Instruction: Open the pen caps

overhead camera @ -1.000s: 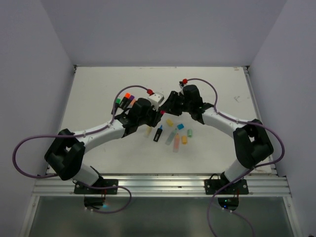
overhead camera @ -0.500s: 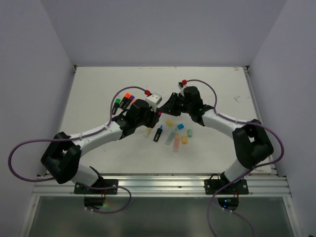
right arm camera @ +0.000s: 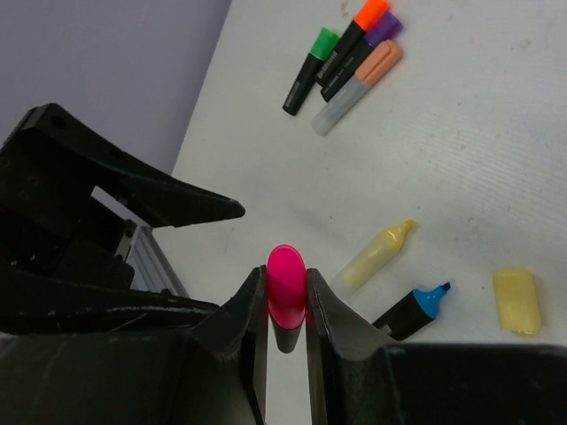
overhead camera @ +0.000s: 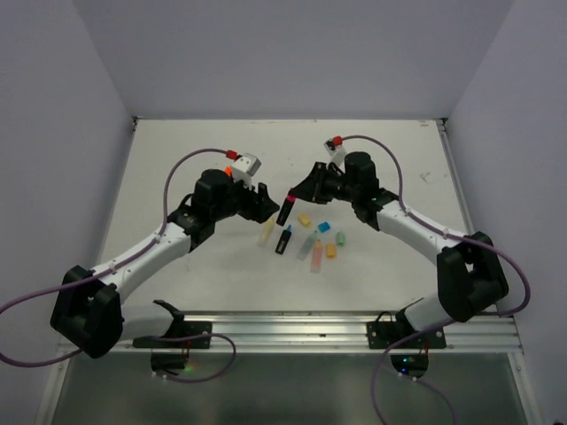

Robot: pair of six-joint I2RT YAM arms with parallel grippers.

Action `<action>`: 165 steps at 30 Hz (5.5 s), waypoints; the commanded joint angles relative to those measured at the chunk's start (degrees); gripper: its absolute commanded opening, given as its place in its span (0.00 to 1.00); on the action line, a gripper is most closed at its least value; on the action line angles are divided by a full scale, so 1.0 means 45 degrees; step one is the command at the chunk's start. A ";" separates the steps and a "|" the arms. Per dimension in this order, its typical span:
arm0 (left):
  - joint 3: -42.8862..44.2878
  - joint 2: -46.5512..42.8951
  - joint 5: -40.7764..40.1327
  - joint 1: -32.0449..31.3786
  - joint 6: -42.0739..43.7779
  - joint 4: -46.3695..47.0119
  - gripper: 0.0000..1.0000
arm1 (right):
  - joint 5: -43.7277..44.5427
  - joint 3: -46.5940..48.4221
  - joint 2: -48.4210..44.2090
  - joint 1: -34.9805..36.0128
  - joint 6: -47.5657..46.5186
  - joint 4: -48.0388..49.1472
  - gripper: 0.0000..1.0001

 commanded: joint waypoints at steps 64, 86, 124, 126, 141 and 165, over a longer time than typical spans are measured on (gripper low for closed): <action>-0.3341 0.0356 0.7681 0.0658 -0.3312 0.5312 0.00 | -0.3282 -0.2452 -0.2562 -0.2561 0.1309 0.9080 0.00; -0.3498 0.1312 0.7349 -0.0221 -0.3644 0.5781 0.00 | -0.1777 -0.2179 -0.3753 -0.3792 0.0917 0.9061 0.00; 0.0036 0.0394 0.6334 0.0345 -0.1633 0.3711 0.96 | -0.5684 -0.3117 -0.3422 -0.3814 0.0509 0.7734 0.00; 0.0271 0.0647 0.6333 0.0345 -0.1593 0.3768 0.95 | -0.5703 -0.2980 -0.3305 -0.3287 -0.0035 0.7092 0.00; 0.0272 0.1137 0.6783 0.0326 -0.2042 0.4433 0.70 | -0.5293 -0.2706 -0.2153 -0.1820 0.0527 0.8103 0.00; 0.0038 0.1606 0.6646 -0.0260 -0.2160 0.4726 0.00 | -0.5098 -0.2706 -0.1840 -0.1586 0.1074 0.9041 0.00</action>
